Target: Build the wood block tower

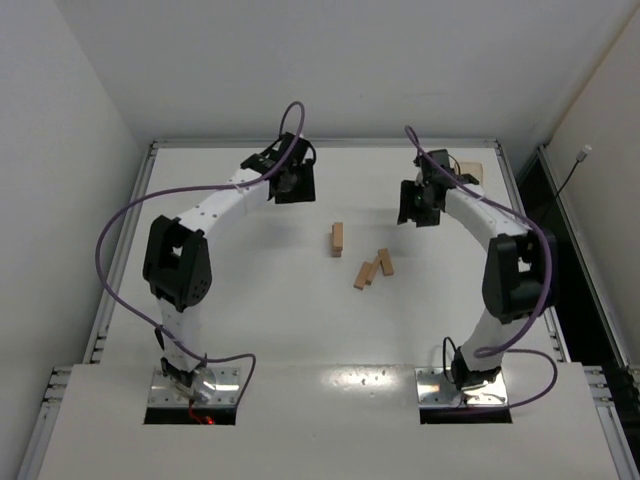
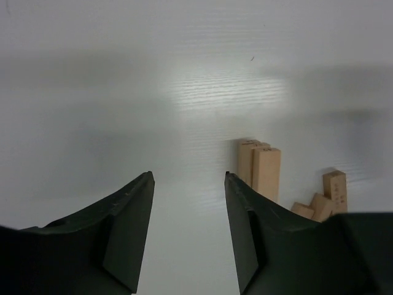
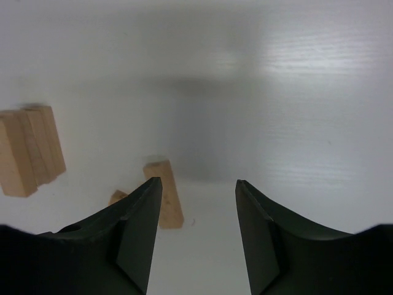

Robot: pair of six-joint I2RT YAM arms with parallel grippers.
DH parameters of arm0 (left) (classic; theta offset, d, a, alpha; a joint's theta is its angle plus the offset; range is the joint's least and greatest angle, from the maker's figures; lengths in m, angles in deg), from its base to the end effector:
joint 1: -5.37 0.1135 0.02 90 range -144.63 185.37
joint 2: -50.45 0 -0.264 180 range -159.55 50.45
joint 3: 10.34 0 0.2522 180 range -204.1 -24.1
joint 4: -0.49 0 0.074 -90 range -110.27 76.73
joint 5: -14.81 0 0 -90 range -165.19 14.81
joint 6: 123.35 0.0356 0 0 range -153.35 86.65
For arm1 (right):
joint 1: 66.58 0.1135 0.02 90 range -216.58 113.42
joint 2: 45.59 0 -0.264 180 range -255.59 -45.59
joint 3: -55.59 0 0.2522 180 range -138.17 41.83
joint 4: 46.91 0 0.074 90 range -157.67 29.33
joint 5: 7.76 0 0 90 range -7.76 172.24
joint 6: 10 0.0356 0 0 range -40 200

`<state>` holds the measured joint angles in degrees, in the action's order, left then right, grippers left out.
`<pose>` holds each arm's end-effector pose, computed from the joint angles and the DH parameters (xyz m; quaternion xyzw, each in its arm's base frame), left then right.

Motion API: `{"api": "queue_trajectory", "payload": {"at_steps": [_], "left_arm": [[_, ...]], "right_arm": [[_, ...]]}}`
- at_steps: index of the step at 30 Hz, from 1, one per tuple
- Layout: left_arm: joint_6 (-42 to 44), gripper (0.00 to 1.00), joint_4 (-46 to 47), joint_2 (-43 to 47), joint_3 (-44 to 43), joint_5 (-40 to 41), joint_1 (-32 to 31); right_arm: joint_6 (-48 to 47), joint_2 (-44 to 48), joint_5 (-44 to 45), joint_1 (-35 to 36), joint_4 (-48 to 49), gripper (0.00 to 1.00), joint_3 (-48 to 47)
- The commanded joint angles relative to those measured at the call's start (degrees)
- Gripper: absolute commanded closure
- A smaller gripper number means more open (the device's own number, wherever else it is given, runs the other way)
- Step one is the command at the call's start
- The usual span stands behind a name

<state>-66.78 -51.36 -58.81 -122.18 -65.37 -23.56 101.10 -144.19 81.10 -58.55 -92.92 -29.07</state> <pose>0.3795 -0.2028 0.2914 -0.0664 0.9322 -0.1109 0.3382 0.3555 0.0509 0.2189 0.1074 0.9598 0.0745 0.2485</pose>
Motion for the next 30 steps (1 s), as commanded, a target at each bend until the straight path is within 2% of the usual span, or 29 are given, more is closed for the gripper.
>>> {"api": "queue_trajectory", "payload": {"at_steps": [1,4,5,6,10,17,30], "left_arm": [[0.83,0.55,1.26,-2.19,0.17,-7.18,1.77],[0.30,0.52,1.96,-3.68,1.32,-8.86,2.30],[-0.57,0.48,1.96,-3.69,2.01,-9.55,2.30],[-0.58,0.38,2.92,-3.69,2.89,-10.69,2.30],[-1.19,0.38,3.63,-4.21,4.65,-12.46,2.82],[-3.13,0.58,4.16,-5.88,8.43,-14.83,2.30],[-3.66,0.58,4.78,-11.33,5.45,-16.06,1.25]], "right_arm": [[6.38,-5.61,1.58,3.99,0.79,0.52,-6.27],[8.69,-8.35,1.59,6.54,0.79,0.53,-7.33],[9.56,-9.75,2.11,7.17,0.79,0.55,-7.85],[9.57,-10.54,2.11,8.22,1.31,0.55,-7.86],[11.50,-14.49,3.60,9.80,0.62,0.59,-10.31],[13.08,-17.85,5.54,12.62,0.08,0.63,-13.83],[13.09,-21.80,3.87,14.46,1.93,0.63,-18.75]]}}
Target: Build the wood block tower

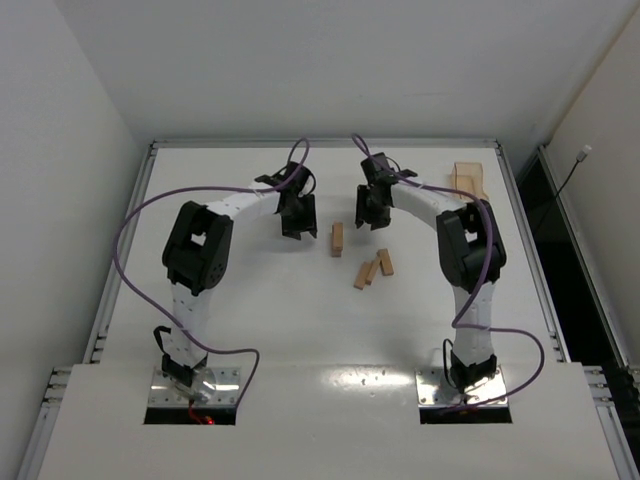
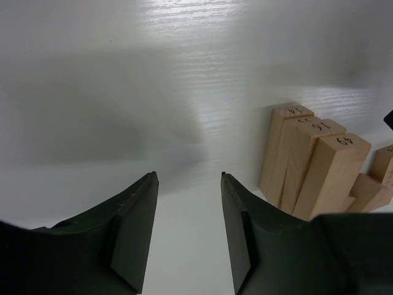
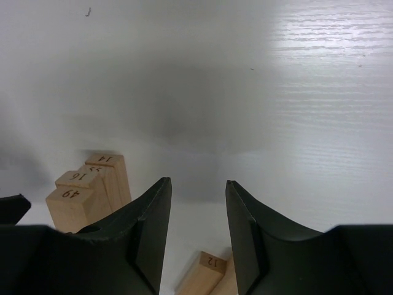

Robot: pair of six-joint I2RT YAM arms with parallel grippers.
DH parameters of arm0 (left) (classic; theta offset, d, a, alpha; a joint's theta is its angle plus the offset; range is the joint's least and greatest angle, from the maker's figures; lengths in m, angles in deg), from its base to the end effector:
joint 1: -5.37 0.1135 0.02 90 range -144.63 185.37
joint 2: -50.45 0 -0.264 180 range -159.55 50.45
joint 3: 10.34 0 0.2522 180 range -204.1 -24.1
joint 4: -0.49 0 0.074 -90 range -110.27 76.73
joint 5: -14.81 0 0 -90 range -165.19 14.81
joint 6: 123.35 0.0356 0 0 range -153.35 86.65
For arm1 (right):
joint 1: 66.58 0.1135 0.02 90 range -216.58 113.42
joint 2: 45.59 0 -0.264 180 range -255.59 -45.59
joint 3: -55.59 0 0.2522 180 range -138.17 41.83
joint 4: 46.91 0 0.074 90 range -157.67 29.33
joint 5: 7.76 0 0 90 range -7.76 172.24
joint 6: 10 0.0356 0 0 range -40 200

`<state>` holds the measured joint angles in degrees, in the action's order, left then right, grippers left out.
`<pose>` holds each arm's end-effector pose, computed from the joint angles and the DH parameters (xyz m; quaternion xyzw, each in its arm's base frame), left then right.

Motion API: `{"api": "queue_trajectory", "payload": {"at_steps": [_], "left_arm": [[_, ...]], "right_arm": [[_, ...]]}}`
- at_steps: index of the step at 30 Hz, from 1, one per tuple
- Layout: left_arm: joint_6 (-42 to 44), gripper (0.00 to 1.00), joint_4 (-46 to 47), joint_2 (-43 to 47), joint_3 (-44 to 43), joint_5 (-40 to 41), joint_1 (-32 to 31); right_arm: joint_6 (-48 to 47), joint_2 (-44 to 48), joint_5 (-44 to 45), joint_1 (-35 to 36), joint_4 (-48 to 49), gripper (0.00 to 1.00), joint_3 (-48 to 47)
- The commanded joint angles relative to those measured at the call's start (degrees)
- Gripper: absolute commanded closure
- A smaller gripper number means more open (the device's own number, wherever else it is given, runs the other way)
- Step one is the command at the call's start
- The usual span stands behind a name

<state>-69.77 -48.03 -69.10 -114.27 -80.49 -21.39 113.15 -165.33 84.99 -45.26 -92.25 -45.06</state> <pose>0.3921 -0.2014 0.1768 -0.0717 0.9710 -0.1555 0.1668 0.4073 0.1571 0.1614 0.1058 0.9692 0.0804 0.2074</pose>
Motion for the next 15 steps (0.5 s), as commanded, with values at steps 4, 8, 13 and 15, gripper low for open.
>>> {"api": "queue_trajectory", "payload": {"at_steps": [4,8,13,15], "left_arm": [[-0.67,0.58,1.45,-2.26,-4.57,-0.32,-0.92],[-0.67,0.52,1.45,-4.11,-5.89,-0.32,-1.45],[-0.67,0.51,1.45,-5.25,-8.53,0.20,-1.98],[-0.67,0.51,1.45,-5.26,-9.05,0.20,-2.50]], "right_arm": [[1.04,-1.72,-0.02,1.71,1.25,0.63,-3.81],[1.04,-2.25,-0.02,2.23,1.25,0.62,-3.81],[1.57,-2.25,-0.63,2.85,1.25,0.62,-3.81],[1.57,-2.25,-0.63,2.85,1.25,0.62,-4.33]]}}
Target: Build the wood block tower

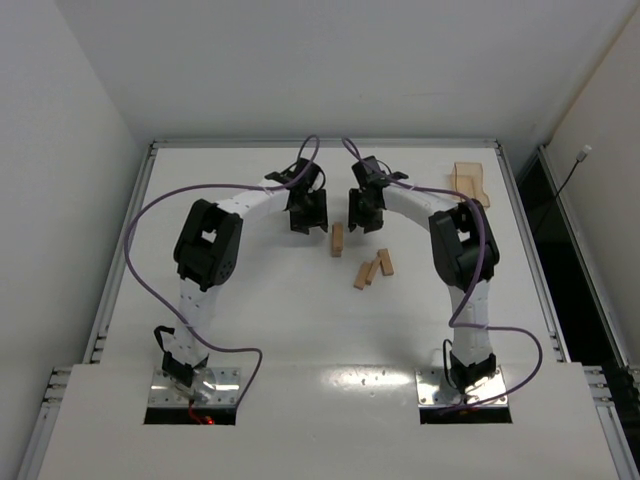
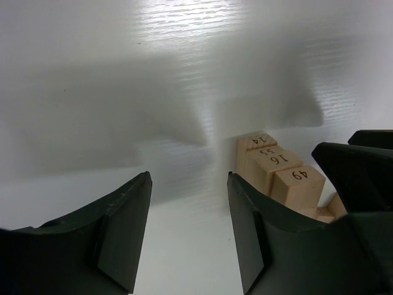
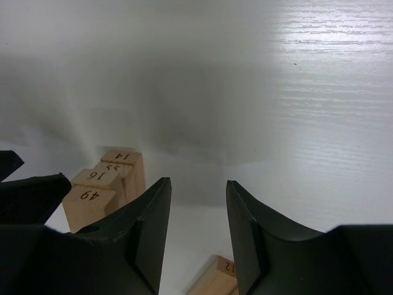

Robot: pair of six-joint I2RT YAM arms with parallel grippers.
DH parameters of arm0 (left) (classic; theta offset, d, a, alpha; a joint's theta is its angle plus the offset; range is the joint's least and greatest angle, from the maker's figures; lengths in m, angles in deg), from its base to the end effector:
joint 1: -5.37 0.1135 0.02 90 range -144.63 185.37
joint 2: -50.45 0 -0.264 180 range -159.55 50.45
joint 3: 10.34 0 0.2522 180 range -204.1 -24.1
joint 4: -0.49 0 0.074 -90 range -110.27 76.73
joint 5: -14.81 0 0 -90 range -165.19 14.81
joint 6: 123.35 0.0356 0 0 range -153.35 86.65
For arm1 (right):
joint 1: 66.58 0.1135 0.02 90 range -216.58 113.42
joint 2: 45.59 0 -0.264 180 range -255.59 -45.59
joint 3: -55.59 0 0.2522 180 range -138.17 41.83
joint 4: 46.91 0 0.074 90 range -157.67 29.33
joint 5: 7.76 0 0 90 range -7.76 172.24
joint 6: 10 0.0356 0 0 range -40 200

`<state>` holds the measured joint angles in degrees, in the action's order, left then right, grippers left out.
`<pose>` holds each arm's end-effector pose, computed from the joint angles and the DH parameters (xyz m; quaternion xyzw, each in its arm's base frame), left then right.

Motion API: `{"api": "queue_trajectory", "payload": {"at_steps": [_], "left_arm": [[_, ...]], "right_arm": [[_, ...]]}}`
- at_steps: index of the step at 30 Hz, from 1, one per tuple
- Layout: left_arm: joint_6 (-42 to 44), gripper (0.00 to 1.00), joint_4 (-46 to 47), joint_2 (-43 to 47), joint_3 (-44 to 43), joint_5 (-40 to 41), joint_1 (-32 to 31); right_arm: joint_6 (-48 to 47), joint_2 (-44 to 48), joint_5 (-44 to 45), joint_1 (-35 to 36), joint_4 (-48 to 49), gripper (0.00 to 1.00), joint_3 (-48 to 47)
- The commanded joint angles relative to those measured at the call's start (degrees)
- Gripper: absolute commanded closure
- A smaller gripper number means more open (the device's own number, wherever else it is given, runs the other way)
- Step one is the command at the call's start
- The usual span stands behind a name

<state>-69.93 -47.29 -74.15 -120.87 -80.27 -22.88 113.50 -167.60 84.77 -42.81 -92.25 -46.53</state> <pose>0.4092 -0.2234 0.1730 -0.0596 0.9672 -0.1665 0.1821 0.4061 0.1771 0.1521 0.0875 0.9726 0.0838 0.1985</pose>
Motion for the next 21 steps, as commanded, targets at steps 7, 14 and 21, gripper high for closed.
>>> {"api": "queue_trajectory", "payload": {"at_steps": [7,14,21], "left_arm": [[-0.51,0.49,1.24,-1.26,-2.98,-0.02,-1.02],[-0.51,0.47,1.24,-1.26,-2.98,-0.02,-1.54],[-0.51,0.47,1.24,-1.79,-2.98,0.51,-1.54]], "right_arm": [[1.22,-1.03,-0.42,0.40,1.25,0.60,-3.40],[1.22,-1.56,-1.03,0.93,1.25,0.58,-4.46],[1.22,-1.56,-1.56,0.93,1.25,0.58,-4.46]]}}
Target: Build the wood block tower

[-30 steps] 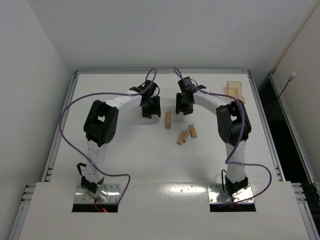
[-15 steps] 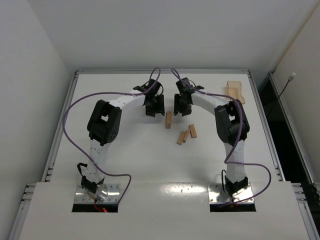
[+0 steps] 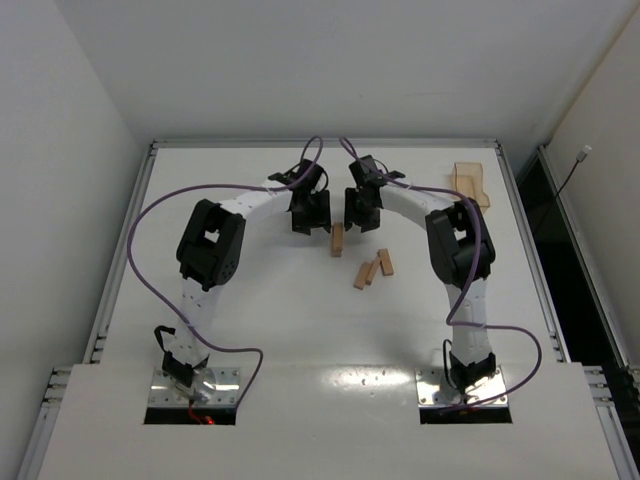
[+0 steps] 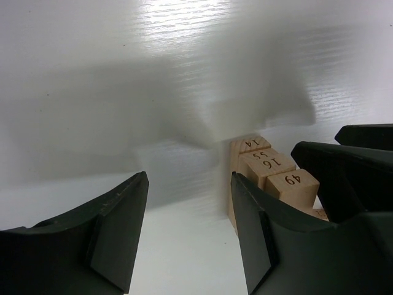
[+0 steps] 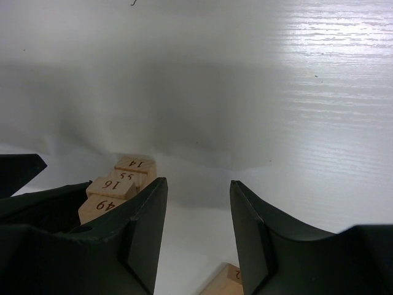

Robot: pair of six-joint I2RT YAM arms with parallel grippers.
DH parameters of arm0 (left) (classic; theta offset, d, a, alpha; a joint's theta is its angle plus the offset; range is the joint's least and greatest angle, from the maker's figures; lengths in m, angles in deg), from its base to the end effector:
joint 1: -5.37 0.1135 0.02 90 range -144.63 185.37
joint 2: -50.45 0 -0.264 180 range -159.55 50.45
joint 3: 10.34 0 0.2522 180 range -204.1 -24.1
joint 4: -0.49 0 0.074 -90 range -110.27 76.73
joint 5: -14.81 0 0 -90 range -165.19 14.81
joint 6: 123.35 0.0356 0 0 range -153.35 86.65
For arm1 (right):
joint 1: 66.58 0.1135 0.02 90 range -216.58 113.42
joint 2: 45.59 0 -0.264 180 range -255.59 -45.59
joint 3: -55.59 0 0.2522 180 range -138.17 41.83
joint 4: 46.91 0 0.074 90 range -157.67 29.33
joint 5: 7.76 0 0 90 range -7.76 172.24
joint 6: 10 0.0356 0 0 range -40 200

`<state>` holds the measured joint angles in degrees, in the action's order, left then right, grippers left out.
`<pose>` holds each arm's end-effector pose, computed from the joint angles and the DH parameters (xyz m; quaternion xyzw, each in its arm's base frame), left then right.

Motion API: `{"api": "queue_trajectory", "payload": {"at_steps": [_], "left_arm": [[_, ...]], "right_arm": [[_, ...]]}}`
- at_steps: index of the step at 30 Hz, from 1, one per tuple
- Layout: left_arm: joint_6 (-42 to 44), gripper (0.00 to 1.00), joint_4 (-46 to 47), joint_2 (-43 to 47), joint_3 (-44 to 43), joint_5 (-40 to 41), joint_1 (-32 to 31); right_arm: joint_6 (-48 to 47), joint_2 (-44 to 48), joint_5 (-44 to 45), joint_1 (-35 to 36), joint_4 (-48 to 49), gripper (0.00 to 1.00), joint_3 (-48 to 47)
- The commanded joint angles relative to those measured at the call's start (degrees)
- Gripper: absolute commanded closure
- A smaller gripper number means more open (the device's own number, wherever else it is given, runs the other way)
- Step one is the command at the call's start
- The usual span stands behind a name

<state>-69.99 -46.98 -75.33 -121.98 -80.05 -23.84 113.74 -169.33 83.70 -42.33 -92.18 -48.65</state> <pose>0.4096 -0.2325 0.1698 -0.0524 0.9672 -0.1677 0.1833 0.4116 0.1844 0.1497 0.0835 0.9722 0.0950 0.1970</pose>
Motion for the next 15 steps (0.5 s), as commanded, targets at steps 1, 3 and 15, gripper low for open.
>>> {"api": "queue_trajectory", "payload": {"at_steps": [1,3,15], "left_arm": [[-0.45,0.47,0.93,-0.61,-1.87,0.29,-0.58],[-0.45,0.46,0.93,-0.61,-1.87,0.29,-0.58],[-0.45,0.42,0.93,-1.14,-1.87,0.29,-0.58]], "right_arm": [[0.98,0.17,-0.49,0.45,1.18,0.58,-2.34],[0.98,0.17,-0.49,0.97,1.18,0.58,-2.34],[0.98,0.17,-1.01,0.97,1.18,0.58,-2.34]]}}
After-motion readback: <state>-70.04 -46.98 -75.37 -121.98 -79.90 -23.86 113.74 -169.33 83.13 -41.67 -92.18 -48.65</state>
